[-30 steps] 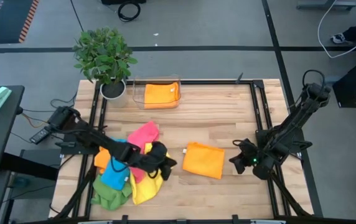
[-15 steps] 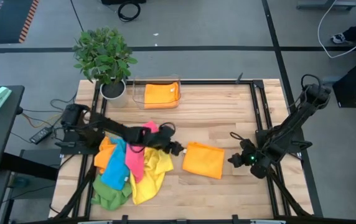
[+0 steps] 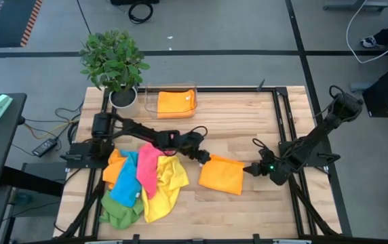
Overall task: Fold microfiber towels
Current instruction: Stack the folded right orange microfiber cloth on top of the orange microfiber cloth in the transparent bin
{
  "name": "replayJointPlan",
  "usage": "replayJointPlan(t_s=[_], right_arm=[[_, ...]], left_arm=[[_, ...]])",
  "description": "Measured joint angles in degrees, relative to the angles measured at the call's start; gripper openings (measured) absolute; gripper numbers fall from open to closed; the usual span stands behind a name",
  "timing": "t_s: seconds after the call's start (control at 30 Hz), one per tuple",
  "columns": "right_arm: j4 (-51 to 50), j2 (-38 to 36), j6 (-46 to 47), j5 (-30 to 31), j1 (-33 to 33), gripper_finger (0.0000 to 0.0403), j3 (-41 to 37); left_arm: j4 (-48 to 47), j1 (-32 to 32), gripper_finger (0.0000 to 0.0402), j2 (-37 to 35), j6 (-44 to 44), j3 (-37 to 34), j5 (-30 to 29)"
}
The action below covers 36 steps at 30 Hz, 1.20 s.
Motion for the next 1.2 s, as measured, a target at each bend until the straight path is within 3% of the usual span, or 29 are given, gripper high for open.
replayJointPlan(t_s=[0.17,0.43,0.63,0.83,1.1,1.2], right_arm=[[1.95,1.34,-1.04,-1.63,-1.06,0.0239,-0.03],[3.23,10.77,1.98,-1.53,-1.70,0.0238,3.53],[3.53,13.35,1.28,-3.77,-5.11,0.0229,5.55],[3.18,13.49,-1.84,-6.00,-8.35,0.0166,5.83],[2.02,13.60,-2.94,-3.89,-8.82,0.0042,5.77],[1.93,13.64,-3.27,-1.79,-8.82,0.0018,5.68]], left_arm=[[-1.69,-0.37,0.0230,0.67,4.56,0.09,2.18],[-2.33,-0.36,0.0228,0.93,12.92,-0.07,2.22],[-1.41,-1.02,0.0221,3.46,13.07,0.04,-0.18],[-0.98,-0.95,0.0183,3.85,15.53,-0.01,-2.88],[-1.26,-0.78,0.0034,4.09,18.89,-0.20,-5.12],[-0.15,-0.78,0.0013,4.12,20.59,-0.26,-5.17]])
